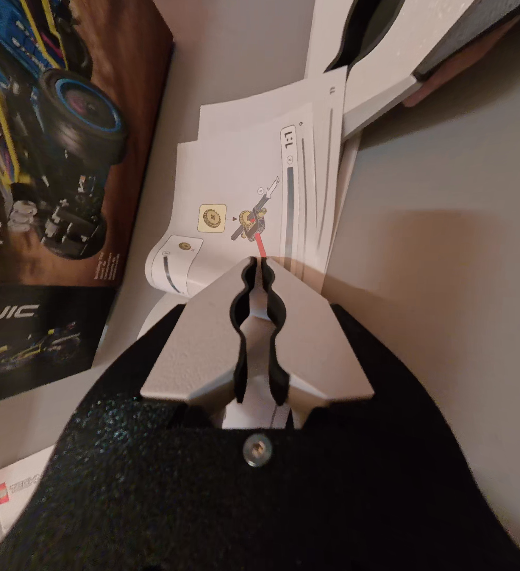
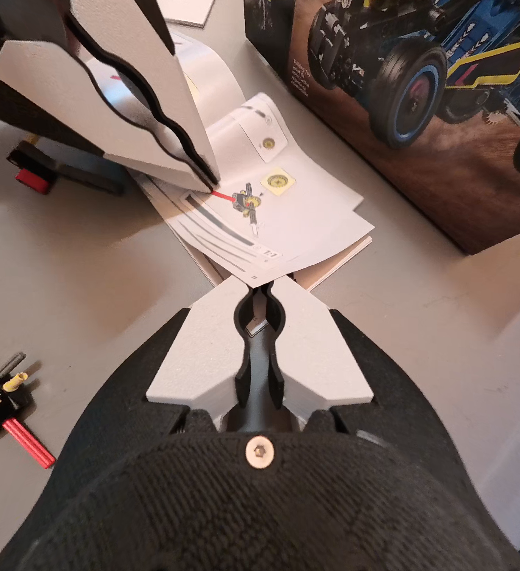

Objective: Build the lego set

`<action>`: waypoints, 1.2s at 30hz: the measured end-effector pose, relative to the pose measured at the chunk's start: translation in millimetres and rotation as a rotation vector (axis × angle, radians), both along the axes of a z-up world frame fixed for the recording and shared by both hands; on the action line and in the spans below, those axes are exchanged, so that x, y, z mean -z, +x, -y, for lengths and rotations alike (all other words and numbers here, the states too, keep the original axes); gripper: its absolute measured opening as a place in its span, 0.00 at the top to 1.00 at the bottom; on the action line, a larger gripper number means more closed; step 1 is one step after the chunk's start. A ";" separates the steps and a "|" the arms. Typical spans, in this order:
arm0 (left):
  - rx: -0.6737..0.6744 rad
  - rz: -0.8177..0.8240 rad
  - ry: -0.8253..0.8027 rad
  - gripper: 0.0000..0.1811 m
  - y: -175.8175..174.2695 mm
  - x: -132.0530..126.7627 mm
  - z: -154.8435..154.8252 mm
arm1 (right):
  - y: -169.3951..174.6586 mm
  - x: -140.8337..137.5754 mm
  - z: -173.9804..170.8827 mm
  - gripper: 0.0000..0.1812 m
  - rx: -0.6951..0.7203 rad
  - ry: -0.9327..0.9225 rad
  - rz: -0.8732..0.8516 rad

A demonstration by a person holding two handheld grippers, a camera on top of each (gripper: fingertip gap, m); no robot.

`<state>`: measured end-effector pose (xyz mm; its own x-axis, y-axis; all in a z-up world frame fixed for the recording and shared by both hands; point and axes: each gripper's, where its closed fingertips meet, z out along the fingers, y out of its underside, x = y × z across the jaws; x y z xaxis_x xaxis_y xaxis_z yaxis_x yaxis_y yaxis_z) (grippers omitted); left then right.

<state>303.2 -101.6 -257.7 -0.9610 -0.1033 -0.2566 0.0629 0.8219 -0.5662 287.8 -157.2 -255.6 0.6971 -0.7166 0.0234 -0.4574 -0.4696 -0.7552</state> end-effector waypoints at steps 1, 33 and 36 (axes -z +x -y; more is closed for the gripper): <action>-0.008 -0.001 0.003 0.99 1.0 -0.2 -3.2 | 0.0 0.0 0.1 1.00 0.000 0.001 -0.001; -0.126 0.092 -0.067 0.77 -5.6 -25.0 -22.9 | 5.2 -0.1 -28.3 1.00 -0.173 -0.145 0.168; -0.098 0.131 -0.042 0.75 -15.5 -22.6 -20.4 | 5.8 -0.2 -28.6 1.00 -0.170 -0.145 0.169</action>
